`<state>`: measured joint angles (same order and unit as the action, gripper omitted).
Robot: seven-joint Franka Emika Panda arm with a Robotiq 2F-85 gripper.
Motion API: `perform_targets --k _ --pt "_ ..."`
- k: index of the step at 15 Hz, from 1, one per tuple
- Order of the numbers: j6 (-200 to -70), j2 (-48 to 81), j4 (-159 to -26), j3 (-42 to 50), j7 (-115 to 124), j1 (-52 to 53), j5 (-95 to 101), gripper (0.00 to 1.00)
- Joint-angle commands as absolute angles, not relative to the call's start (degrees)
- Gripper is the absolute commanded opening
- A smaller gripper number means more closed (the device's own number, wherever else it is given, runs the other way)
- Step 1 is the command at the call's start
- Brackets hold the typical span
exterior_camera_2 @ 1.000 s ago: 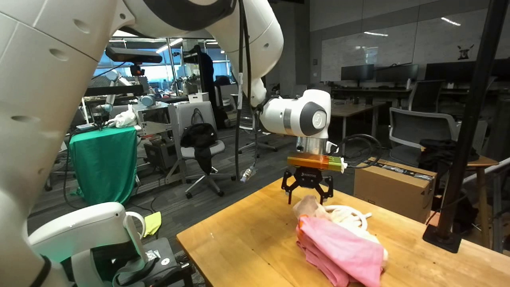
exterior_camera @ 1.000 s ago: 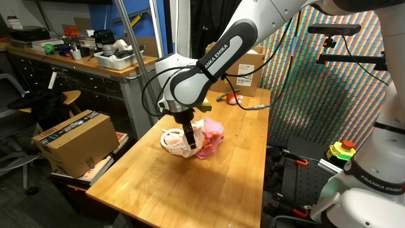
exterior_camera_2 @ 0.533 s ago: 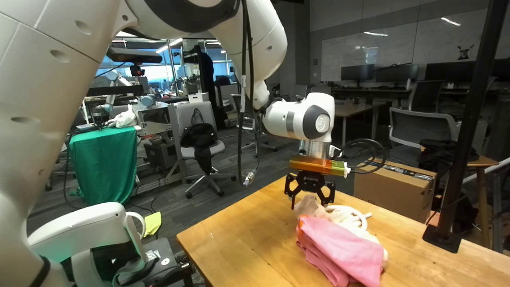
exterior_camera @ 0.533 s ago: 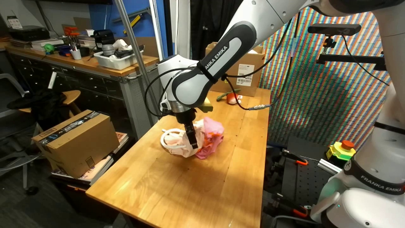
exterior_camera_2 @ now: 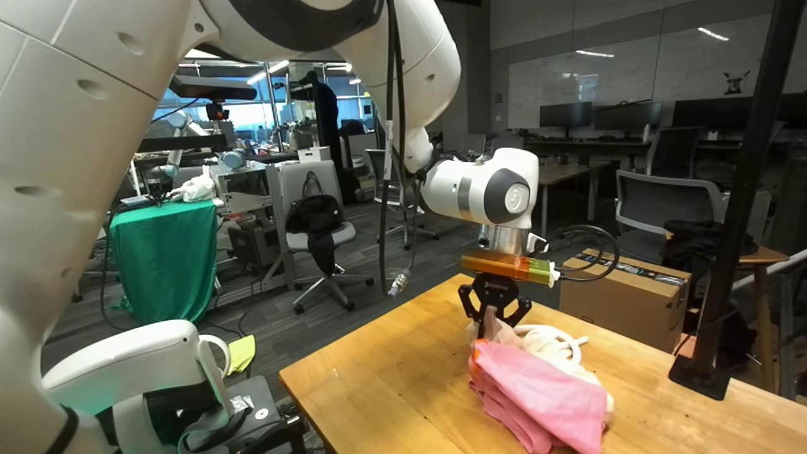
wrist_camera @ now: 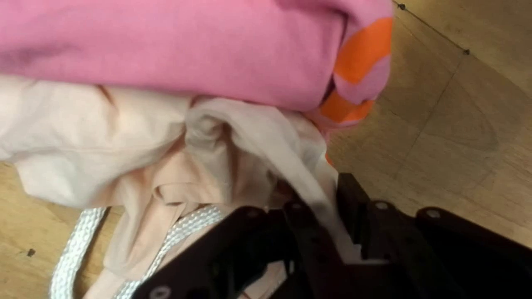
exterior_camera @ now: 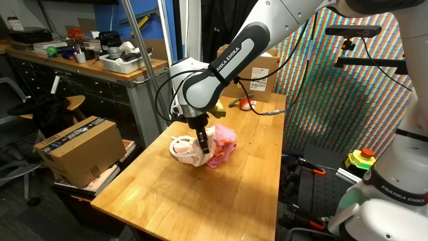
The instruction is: Move the radish and peach shirt to the right, move the pink shirt to the left
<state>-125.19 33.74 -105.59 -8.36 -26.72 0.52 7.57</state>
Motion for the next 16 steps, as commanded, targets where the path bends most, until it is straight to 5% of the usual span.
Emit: perform_targets --k 1,16 --pt "-125.17 32.66 -106.00 -8.94 -27.58 -0.24 5.58 0.01" --pt "-129.42 8.06 -117.86 -8.27 -20.74 2.55 5.92 0.01"
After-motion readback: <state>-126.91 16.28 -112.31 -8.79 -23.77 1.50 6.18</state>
